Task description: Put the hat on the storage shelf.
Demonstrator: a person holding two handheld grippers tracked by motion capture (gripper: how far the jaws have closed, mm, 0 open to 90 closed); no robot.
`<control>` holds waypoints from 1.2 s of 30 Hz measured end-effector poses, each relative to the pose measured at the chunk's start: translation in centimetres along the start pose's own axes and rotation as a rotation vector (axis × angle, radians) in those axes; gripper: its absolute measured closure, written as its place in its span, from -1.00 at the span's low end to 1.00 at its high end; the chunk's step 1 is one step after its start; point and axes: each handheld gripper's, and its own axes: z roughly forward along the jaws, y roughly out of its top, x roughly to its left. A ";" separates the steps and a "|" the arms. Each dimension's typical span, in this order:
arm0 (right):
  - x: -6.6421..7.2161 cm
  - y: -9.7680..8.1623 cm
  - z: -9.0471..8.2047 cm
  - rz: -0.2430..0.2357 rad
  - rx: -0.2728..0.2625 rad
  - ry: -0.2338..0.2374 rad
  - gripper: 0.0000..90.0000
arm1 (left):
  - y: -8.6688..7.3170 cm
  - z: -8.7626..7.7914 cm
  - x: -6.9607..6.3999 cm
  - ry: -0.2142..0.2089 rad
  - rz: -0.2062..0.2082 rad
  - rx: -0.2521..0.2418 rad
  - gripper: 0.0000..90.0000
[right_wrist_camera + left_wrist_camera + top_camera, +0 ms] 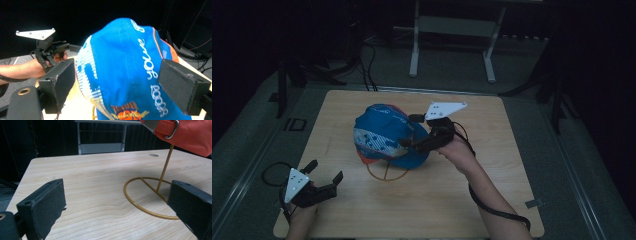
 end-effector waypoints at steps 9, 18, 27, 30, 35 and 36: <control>-0.3 -1.7 -0.9 0.016 -0.007 -0.023 -0.68 | -0.2 0.0 0.1 -0.011 0.003 0.008 -0.95; -0.7 -3.7 -1.9 0.036 -0.008 -0.035 -0.68 | -0.3 0.2 0.0 -0.024 0.014 0.013 -0.95; -0.6 -6.9 -2.9 0.032 0.020 -0.060 -0.68 | -0.3 0.3 -0.2 -0.032 0.021 0.014 -0.95; -0.6 -8.2 -3.2 0.041 0.030 -0.057 -0.68 | -0.3 0.3 -0.2 -0.030 0.024 0.015 -0.95; -0.6 -10.5 -4.1 0.054 0.030 -0.051 -0.67 | -0.3 0.3 -0.2 -0.029 0.021 0.017 -0.95; -0.6 -10.9 -4.3 0.050 0.027 -0.052 -0.68 | -0.3 0.3 -0.2 -0.030 0.022 0.020 -0.95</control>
